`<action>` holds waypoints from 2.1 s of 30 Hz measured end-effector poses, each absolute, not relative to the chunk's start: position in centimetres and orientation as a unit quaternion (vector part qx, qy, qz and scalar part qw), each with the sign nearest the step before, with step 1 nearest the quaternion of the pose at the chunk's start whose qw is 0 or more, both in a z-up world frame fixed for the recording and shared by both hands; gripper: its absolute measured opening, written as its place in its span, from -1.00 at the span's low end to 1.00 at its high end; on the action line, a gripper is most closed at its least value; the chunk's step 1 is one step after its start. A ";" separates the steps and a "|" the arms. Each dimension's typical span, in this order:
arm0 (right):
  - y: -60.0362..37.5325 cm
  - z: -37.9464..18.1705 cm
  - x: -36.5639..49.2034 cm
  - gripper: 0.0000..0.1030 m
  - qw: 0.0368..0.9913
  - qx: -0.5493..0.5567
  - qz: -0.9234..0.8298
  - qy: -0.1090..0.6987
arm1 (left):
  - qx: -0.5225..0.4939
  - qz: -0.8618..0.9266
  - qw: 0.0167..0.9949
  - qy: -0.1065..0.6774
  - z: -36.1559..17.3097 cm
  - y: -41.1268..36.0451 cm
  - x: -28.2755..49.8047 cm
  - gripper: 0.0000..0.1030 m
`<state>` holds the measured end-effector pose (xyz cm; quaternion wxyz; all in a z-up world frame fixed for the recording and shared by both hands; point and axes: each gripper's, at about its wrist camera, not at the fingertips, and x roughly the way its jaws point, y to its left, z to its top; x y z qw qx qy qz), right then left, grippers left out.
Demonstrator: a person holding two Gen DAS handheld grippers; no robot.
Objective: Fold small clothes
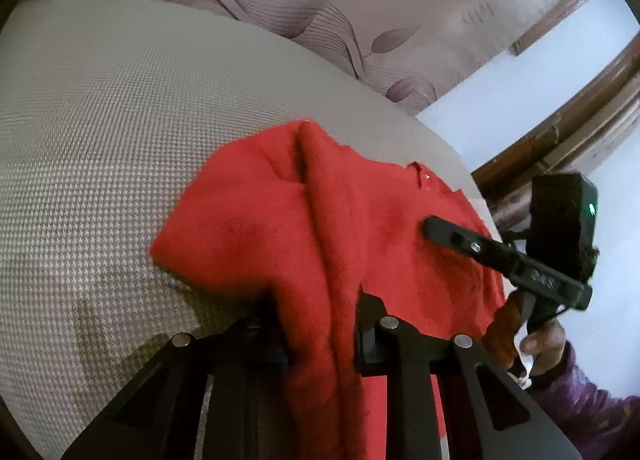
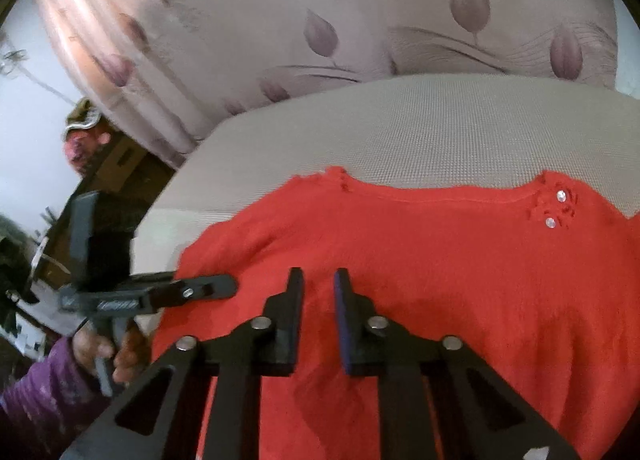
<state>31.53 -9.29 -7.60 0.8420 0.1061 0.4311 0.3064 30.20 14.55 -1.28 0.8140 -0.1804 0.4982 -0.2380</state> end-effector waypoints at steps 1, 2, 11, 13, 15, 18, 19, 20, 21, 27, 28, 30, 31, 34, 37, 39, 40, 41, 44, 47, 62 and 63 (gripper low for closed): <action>-9.3 -7.9 32.0 -0.78 0.841 0.111 0.302 0.436 | -0.172 -0.236 0.818 0.496 -1.1 14.2 30.2 -0.58; -9.4 -8.3 32.4 -0.78 0.839 0.115 0.296 0.441 | -0.163 -0.234 0.821 0.495 -0.9 13.9 30.1 -0.59; -10.2 -11.0 34.7 -0.99 0.800 0.176 0.310 0.483 | -0.073 -0.238 0.836 0.489 2.4 10.2 29.3 -0.61; -10.7 -11.3 34.7 -1.00 0.792 0.195 0.315 0.485 | -0.058 -0.238 0.838 0.488 3.3 9.2 29.1 -0.61; -11.3 -11.3 34.6 -0.96 0.787 0.216 0.319 0.481 | -0.048 -0.234 0.837 0.492 4.0 8.2 29.1 -0.62; -12.6 -10.7 33.5 -0.78 0.789 0.236 0.325 0.464 | -0.039 -0.226 0.833 0.503 4.7 6.7 29.3 -0.62; -13.2 -10.3 32.8 -0.78 0.792 0.240 0.328 0.455 | -0.038 -0.224 0.831 0.507 5.0 6.2 29.4 -0.63; -13.7 -9.9 32.2 -0.78 0.794 0.242 0.331 0.449 | -0.038 -0.224 0.828 0.513 5.2 5.5 29.5 -0.63; -14.3 -9.6 31.5 -0.78 0.795 0.245 0.335 0.443 | -0.040 -0.224 0.826 0.516 5.3 5.0 29.5 -0.63; -18.0 -8.2 28.7 -0.77 0.792 0.275 0.357 0.412 | -0.085 -0.237 0.804 0.539 6.4 0.7 29.7 -0.63; -18.8 -8.0 28.4 -0.77 0.792 0.282 0.359 0.406 | -0.089 -0.242 0.801 0.541 6.4 -0.3 29.7 -0.63; -20.4 -7.7 27.9 -0.77 0.791 0.298 0.362 0.394 | -0.091 -0.253 0.796 0.542 6.4 -2.6 29.5 -0.63; -21.2 -7.6 27.8 -0.76 0.791 0.304 0.360 0.389 | -0.093 -0.259 0.794 0.541 6.3 -3.7 29.4 -0.63; -23.8 -8.1 27.7 -0.76 0.790 0.329 0.351 0.380 | -0.101 -0.276 0.788 0.541 5.3 -7.1 29.4 -0.63; -26.2 -9.3 27.7 -0.76 0.785 0.357 0.332 0.382 | -0.130 -0.286 0.780 0.541 3.5 -9.3 29.6 -0.63; -27.9 -10.6 27.9 -0.76 0.775 0.382 0.322 0.386 | -0.151 -0.296 0.775 0.537 2.3 -10.1 29.9 -0.63; -28.6 -11.2 27.9 -0.76 0.769 0.395 0.320 0.387 | -0.163 -0.306 0.769 0.537 1.6 -10.4 29.9 -0.61; -29.3 -11.6 28.0 -0.76 0.763 0.405 0.319 0.389 | -0.174 -0.314 0.764 0.537 1.4 -10.5 29.9 -0.49; -30.2 -12.7 28.0 -0.76 0.749 0.423 0.325 0.394 | -0.229 -0.345 0.746 0.520 1.2 -10.2 29.7 -0.12; -30.8 -13.4 28.1 -0.76 0.736 0.443 0.331 0.390 | -0.248 -0.365 0.743 0.504 2.1 -9.9 29.4 0.42; -34.5 -15.3 27.6 0.49 0.625 0.567 0.395 0.364 | -0.174 -0.356 0.802 0.448 -0.3 -5.2 22.5 0.46; -34.3 -15.1 27.7 0.48 0.631 0.561 0.387 0.372 | -0.179 -0.357 0.800 0.447 -1.0 -5.1 22.2 0.46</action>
